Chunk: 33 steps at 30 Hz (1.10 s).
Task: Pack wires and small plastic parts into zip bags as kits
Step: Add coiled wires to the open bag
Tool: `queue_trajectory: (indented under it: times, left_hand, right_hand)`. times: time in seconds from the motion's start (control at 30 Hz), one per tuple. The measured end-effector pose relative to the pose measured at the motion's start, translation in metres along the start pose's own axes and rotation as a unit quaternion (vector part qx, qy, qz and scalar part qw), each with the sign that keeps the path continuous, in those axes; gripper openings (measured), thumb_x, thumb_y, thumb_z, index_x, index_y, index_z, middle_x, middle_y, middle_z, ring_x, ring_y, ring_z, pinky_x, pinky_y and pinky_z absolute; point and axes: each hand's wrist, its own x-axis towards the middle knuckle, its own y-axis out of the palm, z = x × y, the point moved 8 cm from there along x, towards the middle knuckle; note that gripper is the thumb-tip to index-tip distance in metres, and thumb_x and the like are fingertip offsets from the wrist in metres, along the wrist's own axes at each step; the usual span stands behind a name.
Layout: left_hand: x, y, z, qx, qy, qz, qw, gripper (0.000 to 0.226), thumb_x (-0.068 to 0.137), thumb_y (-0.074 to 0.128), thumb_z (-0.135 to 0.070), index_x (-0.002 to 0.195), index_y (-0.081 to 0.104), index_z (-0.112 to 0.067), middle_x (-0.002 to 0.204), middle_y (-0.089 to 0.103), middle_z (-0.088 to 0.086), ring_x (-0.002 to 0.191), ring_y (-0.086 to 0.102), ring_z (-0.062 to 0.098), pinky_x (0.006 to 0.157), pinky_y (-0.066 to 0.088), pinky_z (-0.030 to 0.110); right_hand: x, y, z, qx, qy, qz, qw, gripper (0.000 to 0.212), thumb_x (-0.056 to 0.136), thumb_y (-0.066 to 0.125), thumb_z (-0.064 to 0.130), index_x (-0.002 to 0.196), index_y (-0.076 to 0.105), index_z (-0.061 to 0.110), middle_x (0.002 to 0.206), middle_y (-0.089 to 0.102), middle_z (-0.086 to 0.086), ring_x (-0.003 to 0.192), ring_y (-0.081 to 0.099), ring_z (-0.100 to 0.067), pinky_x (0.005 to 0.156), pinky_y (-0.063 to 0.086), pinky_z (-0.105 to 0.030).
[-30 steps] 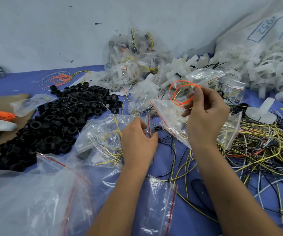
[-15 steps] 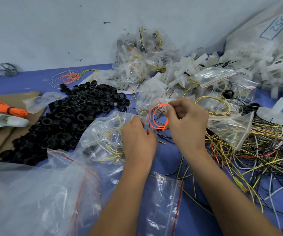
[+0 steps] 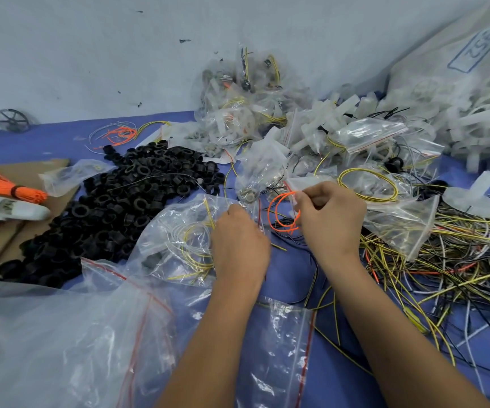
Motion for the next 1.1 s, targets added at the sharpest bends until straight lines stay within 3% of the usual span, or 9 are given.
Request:
queue_trajectory:
  times: [0.1, 0.27, 0.57, 0.73, 0.8, 0.9, 1.1]
  left_hand:
    - [-0.004, -0.005, -0.004, -0.024, 0.013, -0.018, 0.999, 0.02, 0.095, 0.06, -0.022, 0.104, 0.058, -0.004, 0.105, 0.066, 0.015, 0.101, 0.06, 0.037, 0.083, 0.045, 0.046]
    - [-0.01, -0.008, -0.01, 0.093, 0.023, -0.019, 0.995, 0.038, 0.088, 0.066, -0.051, 0.104, 0.056, -0.018, 0.104, 0.063, 0.005, 0.096, 0.064, 0.034, 0.069, 0.037, 0.037]
    - [-0.014, 0.003, -0.015, 0.122, 0.038, 0.03, 0.991, 0.018, 0.087, 0.06, -0.038, 0.092, 0.061, -0.02, 0.097, 0.067, 0.007, 0.092, 0.066, 0.034, 0.067, 0.039, 0.035]
    - [-0.014, 0.006, -0.017, 0.12, 0.053, 0.027, 0.991, 0.02, 0.09, 0.057, -0.032, 0.08, 0.06, -0.015, 0.091, 0.067, 0.012, 0.089, 0.067, 0.038, 0.065, 0.039, 0.035]
    - [-0.012, 0.006, -0.014, 0.092, 0.051, 0.023, 0.994, 0.024, 0.092, 0.055, -0.03, 0.077, 0.061, -0.013, 0.085, 0.065, 0.014, 0.086, 0.065, 0.039, 0.065, 0.042, 0.038]
    - [-0.005, 0.005, -0.008, -0.013, 0.025, 0.02, 0.999, 0.028, 0.095, 0.055, -0.027, 0.071, 0.058, -0.011, 0.073, 0.061, 0.011, 0.078, 0.06, 0.038, 0.061, 0.033, 0.037]
    - [0.001, 0.002, 0.011, -0.225, -0.101, -0.034, 0.968, 0.017, 0.095, 0.055, -0.014, 0.079, 0.061, -0.013, 0.071, 0.058, -0.005, 0.076, 0.054, 0.024, 0.068, 0.035, 0.034]
  right_hand:
    - [0.004, -0.006, -0.007, -0.016, 0.007, -0.018, 1.0, 0.016, 0.087, 0.072, 0.029, 0.076, 0.071, 0.018, 0.066, 0.071, 0.005, 0.059, 0.069, -0.013, 0.068, 0.058, -0.039]
    - [0.009, -0.007, -0.02, 0.017, 0.041, -0.015, 0.999, 0.015, 0.088, 0.071, 0.03, 0.08, 0.072, 0.017, 0.07, 0.071, 0.001, 0.062, 0.071, -0.022, 0.066, 0.06, -0.047]
    - [0.001, 0.0, -0.007, 0.13, 0.059, 0.016, 0.99, 0.014, 0.087, 0.074, 0.022, 0.075, 0.072, 0.018, 0.064, 0.072, 0.001, 0.055, 0.071, -0.018, 0.056, 0.059, -0.043]
    - [-0.013, 0.025, 0.011, 0.374, 0.116, 0.1, 0.915, 0.011, 0.097, 0.064, 0.006, 0.087, 0.065, 0.002, 0.073, 0.073, -0.013, 0.052, 0.062, -0.019, 0.045, 0.049, -0.025]
    - [-0.017, 0.034, 0.018, 0.431, 0.135, 0.135, 0.882, 0.011, 0.099, 0.06, 0.006, 0.092, 0.064, -0.001, 0.075, 0.072, -0.015, 0.053, 0.06, -0.017, 0.047, 0.048, -0.023]
    - [-0.018, 0.037, 0.015, 0.457, 0.169, 0.138, 0.862, 0.011, 0.1, 0.058, 0.005, 0.096, 0.063, -0.003, 0.076, 0.071, -0.015, 0.053, 0.058, -0.014, 0.047, 0.047, -0.02]
    - [-0.012, 0.025, -0.015, 0.343, 0.195, 0.052, 0.918, 0.011, 0.096, 0.065, 0.004, 0.092, 0.063, -0.006, 0.064, 0.07, -0.011, 0.045, 0.063, -0.018, 0.045, 0.052, -0.025]
